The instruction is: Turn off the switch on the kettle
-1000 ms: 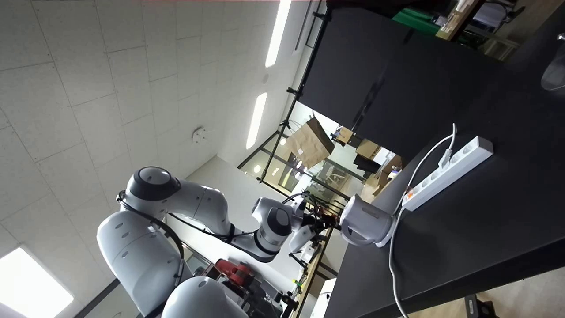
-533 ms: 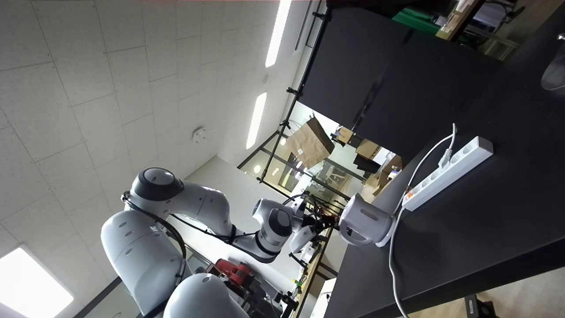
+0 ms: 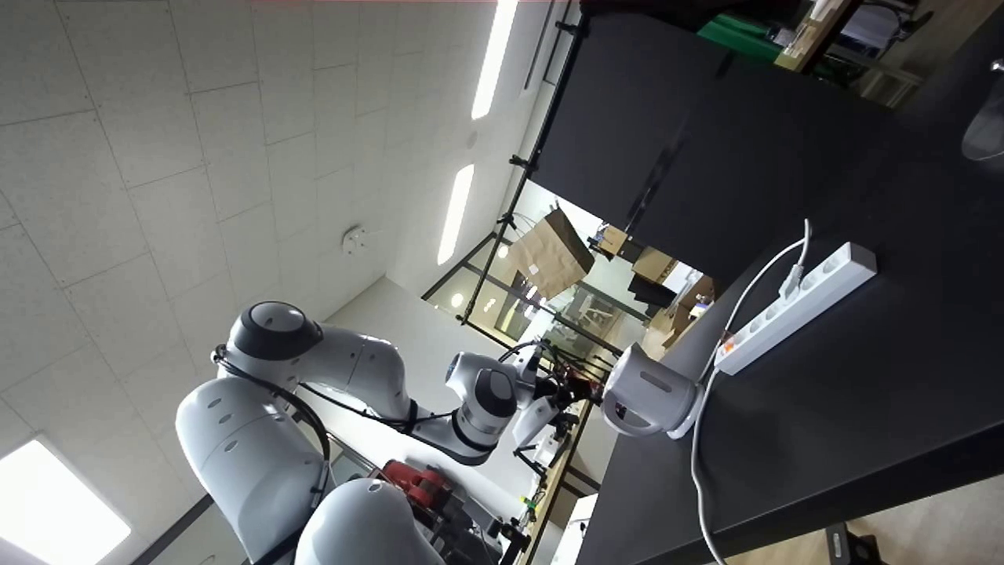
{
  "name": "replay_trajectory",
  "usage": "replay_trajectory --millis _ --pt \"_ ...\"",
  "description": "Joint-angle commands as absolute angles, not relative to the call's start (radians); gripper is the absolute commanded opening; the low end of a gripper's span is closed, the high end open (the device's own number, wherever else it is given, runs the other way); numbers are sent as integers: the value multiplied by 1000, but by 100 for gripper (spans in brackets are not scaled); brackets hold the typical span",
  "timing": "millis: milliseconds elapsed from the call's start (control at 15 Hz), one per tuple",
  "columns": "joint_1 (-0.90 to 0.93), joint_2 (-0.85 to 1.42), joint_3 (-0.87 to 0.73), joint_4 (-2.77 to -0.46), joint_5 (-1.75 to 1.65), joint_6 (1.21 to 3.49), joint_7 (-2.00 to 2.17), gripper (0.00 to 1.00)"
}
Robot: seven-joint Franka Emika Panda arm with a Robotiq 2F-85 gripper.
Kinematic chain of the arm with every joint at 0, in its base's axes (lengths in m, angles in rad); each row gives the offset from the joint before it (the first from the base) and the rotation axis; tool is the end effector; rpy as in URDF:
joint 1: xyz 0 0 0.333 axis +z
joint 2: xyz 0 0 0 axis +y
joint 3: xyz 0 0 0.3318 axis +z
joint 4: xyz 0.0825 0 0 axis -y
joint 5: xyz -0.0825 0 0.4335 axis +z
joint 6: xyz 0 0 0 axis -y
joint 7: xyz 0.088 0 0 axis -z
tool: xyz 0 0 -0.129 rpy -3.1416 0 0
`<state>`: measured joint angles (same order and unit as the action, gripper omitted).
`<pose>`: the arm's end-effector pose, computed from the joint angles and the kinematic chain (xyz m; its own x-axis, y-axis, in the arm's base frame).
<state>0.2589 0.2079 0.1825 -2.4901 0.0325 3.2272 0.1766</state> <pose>0.4988 0.2345 0.2193 0.8589 0.1523 0.4890 0.2494 -0.9583 -0.1396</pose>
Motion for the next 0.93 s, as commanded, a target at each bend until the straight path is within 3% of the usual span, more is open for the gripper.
replay_trajectory --millis 0,867 --pt "316 176 129 -2481 29 3209 189 100" --pt "338 188 149 -2458 45 3166 194 100"
